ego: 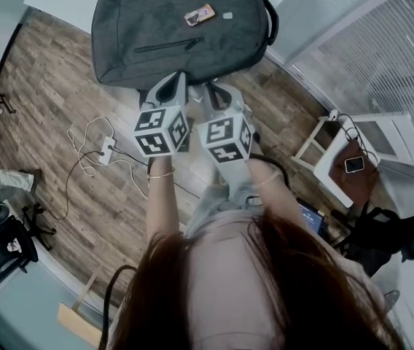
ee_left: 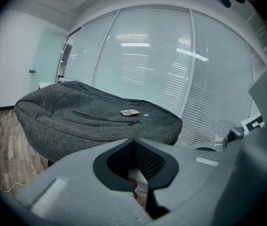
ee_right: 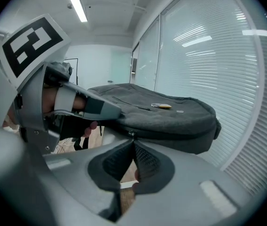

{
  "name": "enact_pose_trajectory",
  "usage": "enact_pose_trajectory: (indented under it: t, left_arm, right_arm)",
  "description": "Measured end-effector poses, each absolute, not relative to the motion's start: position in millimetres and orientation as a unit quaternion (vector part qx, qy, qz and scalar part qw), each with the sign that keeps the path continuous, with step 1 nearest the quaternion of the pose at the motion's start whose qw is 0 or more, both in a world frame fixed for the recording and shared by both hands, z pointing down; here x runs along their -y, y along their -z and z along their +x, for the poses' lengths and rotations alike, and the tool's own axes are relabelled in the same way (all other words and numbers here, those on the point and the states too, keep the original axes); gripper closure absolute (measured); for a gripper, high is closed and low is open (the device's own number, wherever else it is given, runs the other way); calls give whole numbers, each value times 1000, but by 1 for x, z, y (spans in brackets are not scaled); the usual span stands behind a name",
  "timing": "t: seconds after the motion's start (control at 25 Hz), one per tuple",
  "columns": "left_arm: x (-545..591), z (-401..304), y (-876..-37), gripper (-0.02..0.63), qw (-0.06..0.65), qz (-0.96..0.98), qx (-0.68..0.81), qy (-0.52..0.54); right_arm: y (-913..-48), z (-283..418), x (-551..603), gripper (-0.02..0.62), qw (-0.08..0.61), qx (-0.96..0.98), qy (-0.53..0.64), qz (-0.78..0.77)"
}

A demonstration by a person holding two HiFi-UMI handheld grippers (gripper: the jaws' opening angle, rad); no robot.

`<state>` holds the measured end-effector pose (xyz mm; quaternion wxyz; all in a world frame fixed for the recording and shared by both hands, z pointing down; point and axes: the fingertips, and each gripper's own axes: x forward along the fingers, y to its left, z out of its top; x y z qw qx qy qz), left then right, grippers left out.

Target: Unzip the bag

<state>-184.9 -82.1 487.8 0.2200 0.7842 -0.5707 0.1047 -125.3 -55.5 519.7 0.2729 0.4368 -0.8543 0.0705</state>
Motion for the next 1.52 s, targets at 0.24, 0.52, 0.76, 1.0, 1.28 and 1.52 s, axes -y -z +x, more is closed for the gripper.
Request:
enact_pose_trajectory:
  t: [0.24,0.52,0.76,1.0,1.28,1.52]
  left_arm:
    - [82,-186,-489,602,225,785,569,-102]
    - [81,-185,-488,603,214,789,567,-102]
    - [79,-185,-488,603,214,790,565,-101]
    - [79,-185,-488,602,213,787,570,-101]
    - [81,-183,-489,601,212,784,573,-109]
    - [80,-182,-490,603,207,787,569,-119]
  right_arm:
    - [-520,-118,57,588,268,853,-72,442]
    - [-518,-110,59,589,266,847,-67,455]
    - [-516,-98,63,589,264,842,-67,466]
    - [-514,-83,68,588,265,840,-65,468]
    - [-514,-72,73,588,267,840,-70,468]
    - [-507,-62,73,588,268,843,-75,460]
